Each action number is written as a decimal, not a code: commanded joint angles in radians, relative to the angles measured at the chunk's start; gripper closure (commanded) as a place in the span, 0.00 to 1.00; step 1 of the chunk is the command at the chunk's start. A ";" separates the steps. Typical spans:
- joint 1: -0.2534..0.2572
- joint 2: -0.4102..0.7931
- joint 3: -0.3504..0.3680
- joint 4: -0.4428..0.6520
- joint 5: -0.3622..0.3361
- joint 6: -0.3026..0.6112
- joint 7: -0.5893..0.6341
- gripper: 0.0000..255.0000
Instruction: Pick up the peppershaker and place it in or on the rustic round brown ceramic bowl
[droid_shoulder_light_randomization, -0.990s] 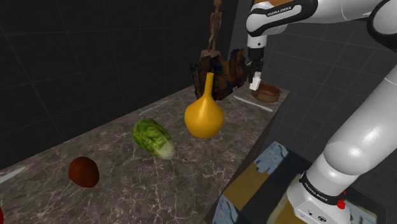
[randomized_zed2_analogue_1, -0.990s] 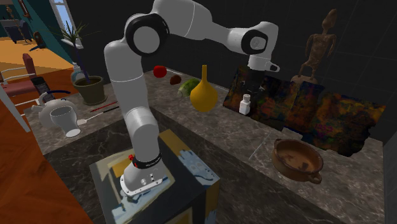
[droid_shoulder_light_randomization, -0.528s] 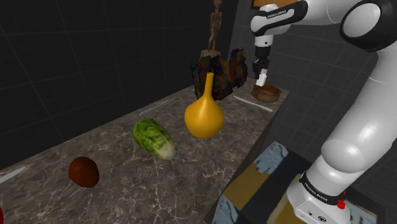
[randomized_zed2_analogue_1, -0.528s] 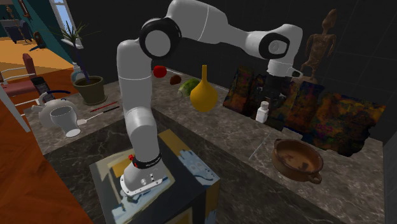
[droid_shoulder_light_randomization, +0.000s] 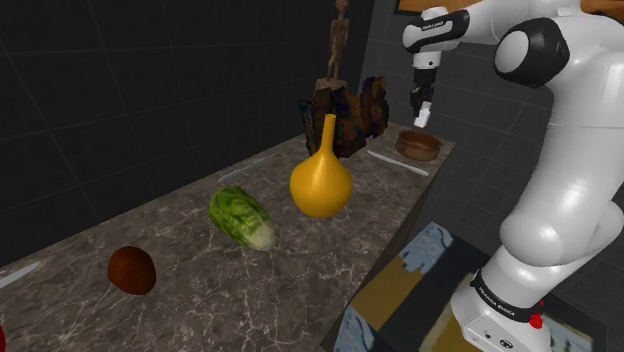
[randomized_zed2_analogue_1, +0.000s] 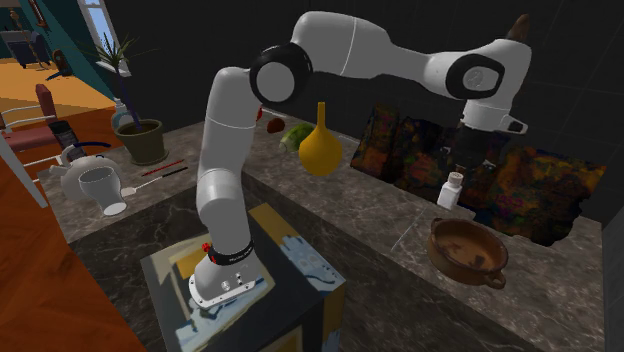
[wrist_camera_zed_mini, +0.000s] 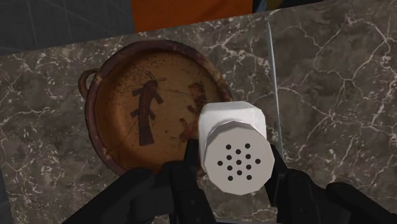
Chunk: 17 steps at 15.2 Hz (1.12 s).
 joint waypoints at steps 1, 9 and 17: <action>-0.037 0.068 -0.011 0.093 0.018 -0.022 -0.047 1.00; -0.114 0.215 -0.019 0.260 0.055 -0.038 -0.118 1.00; -0.107 0.218 -0.016 0.157 0.055 0.067 -0.109 1.00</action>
